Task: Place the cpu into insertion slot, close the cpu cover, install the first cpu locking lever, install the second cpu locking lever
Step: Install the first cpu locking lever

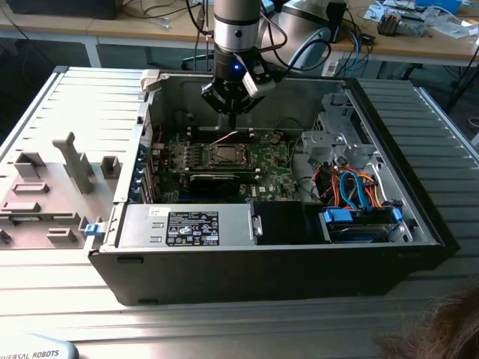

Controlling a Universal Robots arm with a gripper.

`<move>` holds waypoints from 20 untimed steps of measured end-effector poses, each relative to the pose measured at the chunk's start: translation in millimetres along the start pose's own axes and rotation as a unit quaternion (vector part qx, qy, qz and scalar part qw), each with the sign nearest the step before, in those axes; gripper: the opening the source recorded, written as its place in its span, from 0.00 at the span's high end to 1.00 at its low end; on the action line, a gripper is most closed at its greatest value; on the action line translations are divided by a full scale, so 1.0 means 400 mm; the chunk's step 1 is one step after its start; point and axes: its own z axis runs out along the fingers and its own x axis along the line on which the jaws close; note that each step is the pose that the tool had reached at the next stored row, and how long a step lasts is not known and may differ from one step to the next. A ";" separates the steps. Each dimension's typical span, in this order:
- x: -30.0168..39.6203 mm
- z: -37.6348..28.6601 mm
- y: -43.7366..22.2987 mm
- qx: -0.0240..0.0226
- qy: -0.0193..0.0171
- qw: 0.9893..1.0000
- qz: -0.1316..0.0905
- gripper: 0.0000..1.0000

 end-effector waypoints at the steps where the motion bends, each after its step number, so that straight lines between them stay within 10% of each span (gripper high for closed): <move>1: 0.000 0.000 0.000 0.000 0.000 1.000 0.000 0.89; 20: 0.000 0.011 0.000 0.000 0.000 1.000 0.000 0.89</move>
